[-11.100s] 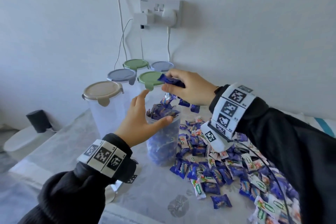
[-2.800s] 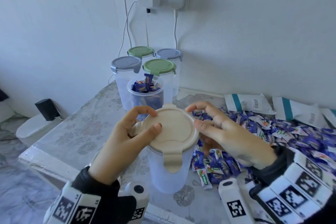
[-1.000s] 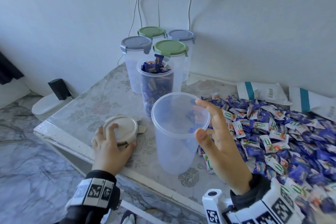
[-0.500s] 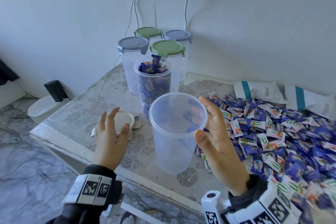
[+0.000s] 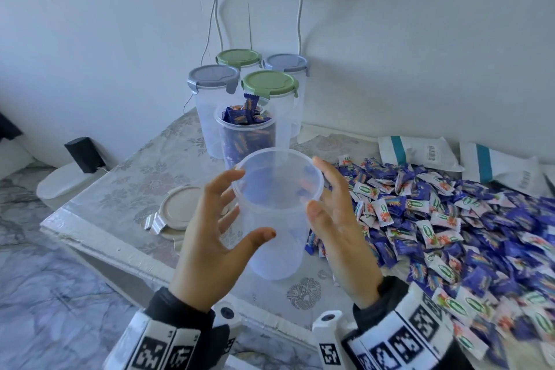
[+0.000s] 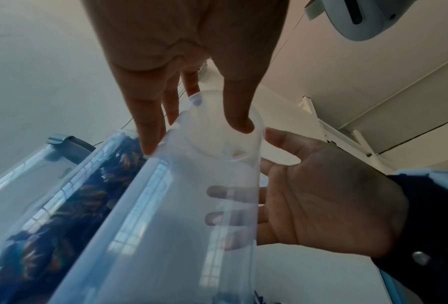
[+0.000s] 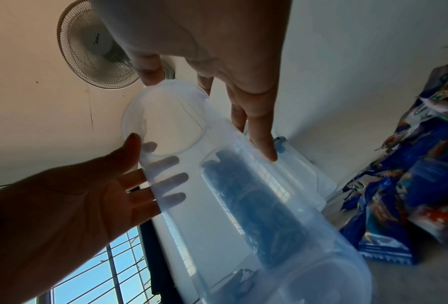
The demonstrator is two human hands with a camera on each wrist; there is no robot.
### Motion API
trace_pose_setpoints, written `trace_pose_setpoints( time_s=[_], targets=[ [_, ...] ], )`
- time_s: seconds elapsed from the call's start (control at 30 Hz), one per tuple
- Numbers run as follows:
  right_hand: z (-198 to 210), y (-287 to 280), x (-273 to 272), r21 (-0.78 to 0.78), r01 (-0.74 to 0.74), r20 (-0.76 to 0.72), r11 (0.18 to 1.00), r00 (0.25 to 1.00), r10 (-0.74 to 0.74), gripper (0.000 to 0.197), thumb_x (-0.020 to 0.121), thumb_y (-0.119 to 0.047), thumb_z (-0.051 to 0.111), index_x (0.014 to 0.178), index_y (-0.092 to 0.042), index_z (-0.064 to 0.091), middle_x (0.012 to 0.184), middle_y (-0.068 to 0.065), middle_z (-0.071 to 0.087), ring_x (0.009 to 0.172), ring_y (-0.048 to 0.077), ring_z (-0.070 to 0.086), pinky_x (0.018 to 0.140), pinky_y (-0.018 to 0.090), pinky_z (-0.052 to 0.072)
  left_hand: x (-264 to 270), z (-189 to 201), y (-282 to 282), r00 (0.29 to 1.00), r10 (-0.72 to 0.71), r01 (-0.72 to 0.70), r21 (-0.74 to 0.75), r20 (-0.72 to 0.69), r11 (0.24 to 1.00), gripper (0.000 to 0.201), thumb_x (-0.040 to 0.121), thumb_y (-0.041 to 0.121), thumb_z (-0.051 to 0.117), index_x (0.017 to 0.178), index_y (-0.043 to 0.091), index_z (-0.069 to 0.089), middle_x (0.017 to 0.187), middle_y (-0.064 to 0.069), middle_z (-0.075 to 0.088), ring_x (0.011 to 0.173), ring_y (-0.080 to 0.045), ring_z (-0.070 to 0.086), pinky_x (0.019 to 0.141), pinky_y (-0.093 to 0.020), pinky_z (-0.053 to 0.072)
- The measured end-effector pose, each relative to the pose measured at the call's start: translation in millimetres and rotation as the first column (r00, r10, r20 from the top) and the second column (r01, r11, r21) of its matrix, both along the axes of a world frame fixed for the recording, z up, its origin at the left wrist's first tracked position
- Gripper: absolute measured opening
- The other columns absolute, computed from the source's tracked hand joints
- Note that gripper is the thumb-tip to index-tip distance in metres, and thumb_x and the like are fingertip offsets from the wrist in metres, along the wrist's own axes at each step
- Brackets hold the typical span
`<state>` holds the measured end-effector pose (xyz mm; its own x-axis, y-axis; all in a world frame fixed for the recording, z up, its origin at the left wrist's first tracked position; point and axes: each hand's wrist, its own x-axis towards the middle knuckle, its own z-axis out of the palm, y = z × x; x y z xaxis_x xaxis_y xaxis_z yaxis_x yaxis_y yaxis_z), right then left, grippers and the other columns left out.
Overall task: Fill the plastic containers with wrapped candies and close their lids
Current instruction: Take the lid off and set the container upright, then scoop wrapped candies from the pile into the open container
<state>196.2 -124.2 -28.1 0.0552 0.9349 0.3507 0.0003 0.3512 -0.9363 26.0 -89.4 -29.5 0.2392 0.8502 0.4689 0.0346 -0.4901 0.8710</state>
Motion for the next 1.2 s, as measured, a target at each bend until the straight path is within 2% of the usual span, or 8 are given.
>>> trace_pose_setpoints(
  time_s=[0.23, 0.37, 0.47, 0.63, 0.77, 0.87, 1.03, 1.2],
  targets=[
    [2.6, 11.7, -1.9, -0.020, 0.002, 0.032, 1.000, 0.999, -0.001, 0.064, 0.082, -0.065, 0.051, 0.138, -0.043, 0.027, 0.141, -0.012, 0.046, 0.131, 0.003, 0.042, 0.107, 0.025, 0.038, 4.7, 1.6, 8.2, 1.000, 0.015, -0.015, -0.006, 0.008, 1.000, 0.065, 0.067, 0.032, 0.072, 0.123, 0.046, 0.042, 0.137, 0.013, 0.047, 0.129, -0.011, 0.045, 0.104, -0.049, 0.040],
    [-2.1, -7.3, 7.0, -0.098, 0.042, 0.101, 0.994, 0.994, -0.032, 0.071, 0.076, -0.077, 0.046, 0.139, -0.054, 0.022, 0.147, -0.012, 0.038, 0.133, -0.004, 0.035, 0.108, 0.023, 0.035, 7.5, -6.4, -2.2, 0.937, 0.271, -0.223, 0.219, -0.221, 0.950, 0.086, 0.067, 0.045, 0.068, 0.141, 0.030, 0.028, 0.152, -0.004, 0.025, 0.141, -0.008, 0.020, 0.109, -0.017, 0.025],
    [-7.6, -37.9, 23.6, -0.116, 0.189, 0.160, 0.975, 0.973, -0.169, 0.060, 0.079, -0.066, 0.049, 0.135, -0.053, 0.032, 0.131, -0.022, 0.050, 0.121, -0.005, 0.048, 0.092, 0.010, 0.041, 22.7, -10.4, -27.4, 0.870, 0.469, -0.387, 0.379, -0.151, 0.841, 0.072, 0.064, 0.041, 0.071, 0.124, 0.016, 0.041, 0.127, -0.008, 0.037, 0.115, -0.022, 0.039, 0.093, -0.019, 0.036],
    [-31.0, -98.8, 61.0, -0.066, 0.501, 0.274, 0.863, 0.841, -0.467, 0.046, 0.079, -0.055, 0.049, 0.122, -0.042, 0.049, 0.112, -0.024, 0.058, 0.106, 0.002, 0.057, 0.083, 0.010, 0.043, 61.2, -39.3, -56.9, 0.958, 0.218, -0.161, 0.283, -0.184, 0.945, 0.029, 0.074, 0.035, 0.063, 0.098, 0.030, 0.048, 0.093, 0.020, 0.045, 0.083, -0.002, 0.046, 0.076, -0.010, 0.035],
    [-63.7, -139.4, 94.6, 0.093, 0.703, 0.523, 0.705, 0.568, -0.636, 0.040, 0.079, -0.051, 0.049, 0.118, -0.043, 0.049, 0.118, -0.022, 0.056, 0.112, -0.001, 0.050, 0.091, 0.021, 0.043, 94.2, -67.4, -64.8, 0.943, 0.103, -0.074, 0.102, -0.315, 0.992, 0.033, 0.073, 0.046, 0.056, 0.104, 0.040, 0.045, 0.106, 0.020, 0.050, 0.104, 0.001, 0.047, 0.089, -0.010, 0.033],
    [-85.0, -158.6, 121.8, 0.101, 0.806, 0.689, 0.583, 0.366, -0.625, 0.057, 0.077, -0.058, 0.048, 0.128, -0.032, 0.047, 0.138, 0.005, 0.048, 0.132, 0.022, 0.038, 0.105, 0.039, 0.030, 115.4, -84.3, -66.8, 0.865, 0.121, -0.122, 0.030, -0.486, 0.992, 0.054, 0.070, 0.054, 0.050, 0.119, 0.036, 0.039, 0.130, -0.002, 0.047, 0.128, -0.023, 0.038, 0.106, -0.039, 0.029],
    [-90.0, -162.7, 146.7, -0.172, 0.859, 0.828, 0.483, 0.392, -0.402, 0.095, 0.060, -0.087, 0.029, 0.144, -0.043, 0.020, 0.158, 0.013, 0.005, 0.145, 0.032, 0.003, 0.113, 0.053, 0.011, 137.1, -84.4, -65.4, 0.682, -0.002, -0.132, -0.126, -0.732, 0.983, 0.099, 0.064, 0.073, 0.031, 0.148, 0.023, 0.012, 0.156, -0.015, 0.000, 0.145, -0.029, -0.006, 0.115, -0.041, -0.005],
    [-88.7, -144.9, 148.0, -0.139, 0.783, 0.815, 0.607, 0.439, -0.379, 0.086, 0.067, -0.080, 0.035, 0.143, -0.043, 0.023, 0.155, 0.007, 0.021, 0.144, 0.024, 0.014, 0.111, 0.049, 0.017, 144.6, -82.2, -58.8, 0.581, -0.041, -0.049, -0.085, -0.813, 0.995, 0.095, 0.068, 0.075, 0.022, 0.148, 0.027, 0.003, 0.157, -0.006, -0.003, 0.145, -0.020, -0.006, 0.111, -0.031, -0.011]
  ],
)
